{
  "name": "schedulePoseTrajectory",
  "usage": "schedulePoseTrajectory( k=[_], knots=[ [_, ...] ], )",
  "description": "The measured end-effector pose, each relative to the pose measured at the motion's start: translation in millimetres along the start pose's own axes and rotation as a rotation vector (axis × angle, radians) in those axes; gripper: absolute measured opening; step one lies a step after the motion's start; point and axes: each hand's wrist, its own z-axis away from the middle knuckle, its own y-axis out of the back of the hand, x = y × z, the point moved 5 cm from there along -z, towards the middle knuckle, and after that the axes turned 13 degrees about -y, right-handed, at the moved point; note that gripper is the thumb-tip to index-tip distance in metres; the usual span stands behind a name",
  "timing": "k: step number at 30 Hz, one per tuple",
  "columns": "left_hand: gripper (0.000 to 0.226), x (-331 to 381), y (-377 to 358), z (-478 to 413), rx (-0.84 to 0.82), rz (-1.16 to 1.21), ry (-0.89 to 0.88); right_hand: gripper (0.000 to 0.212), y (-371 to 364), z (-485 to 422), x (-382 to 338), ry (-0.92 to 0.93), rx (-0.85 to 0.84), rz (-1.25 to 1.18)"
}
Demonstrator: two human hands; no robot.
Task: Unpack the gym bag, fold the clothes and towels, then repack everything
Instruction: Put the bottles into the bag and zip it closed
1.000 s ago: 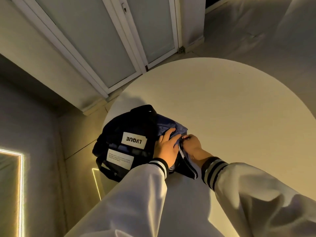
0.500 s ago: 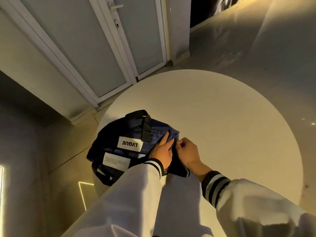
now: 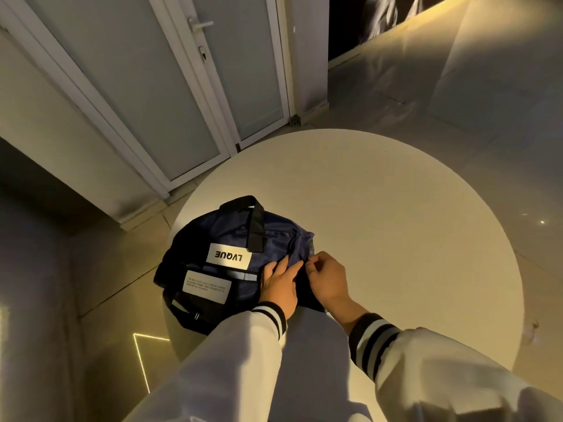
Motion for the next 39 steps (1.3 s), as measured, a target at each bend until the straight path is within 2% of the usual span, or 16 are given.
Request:
schedulePoseTrajectory(
  k=[3,8,15,17,19,21,23,26,29,32,35,39],
  knots=[
    [0.07,-3.6,2.6,0.7,-0.009,-0.017,-0.021,0.013,-0.4,3.6,5.2,0.035,0.06,0.113],
    [0.074,-2.9,-0.3,-1.3,-0.088,-0.059,0.011,0.01,3.2,8.0,11.9,-0.008,0.023,-0.042],
    [0.075,-3.6,1.8,-8.5,-0.1,-0.037,0.01,0.01,-3.2,18.8,0.6,0.039,0.032,-0.041],
    [0.067,-2.2,1.3,-7.8,-0.08,0.032,-0.004,0.009,-3.1,16.1,3.4,-0.006,0.023,-0.04],
    [0.052,1.5,6.0,-0.7,0.04,0.123,-0.038,0.009,-0.9,11.4,9.6,-0.067,0.013,-0.062],
    [0.03,9.3,16.2,13.8,0.223,0.05,-0.109,0.008,1.0,8.3,15.9,-0.116,0.001,-0.106],
    [0.019,18.2,18.3,25.6,0.239,-0.013,-0.114,0.008,0.5,7.5,20.6,-0.137,-0.015,-0.156],
    [0.023,24.0,11.8,18.9,0.063,0.088,0.08,0.009,-3.3,7.8,23.5,-0.179,-0.042,-0.2],
    [0.045,11.8,2.3,-4.5,-0.05,0.175,0.314,0.012,-3.3,5.0,23.7,-0.241,-0.073,-0.247],
    [0.049,-1.3,-7.6,-19.2,-0.145,0.252,0.472,0.016,-0.2,3.3,22.9,-0.251,-0.103,-0.305],
    [0.043,1.8,-4.8,-28.0,-0.14,0.322,0.483,0.019,2.0,3.9,22.2,-0.239,-0.135,-0.331],
    [0.037,2.5,-9.0,-30.5,-0.034,0.591,0.545,0.024,2.9,-0.2,22.2,-0.21,-0.179,-0.296]
  ],
)
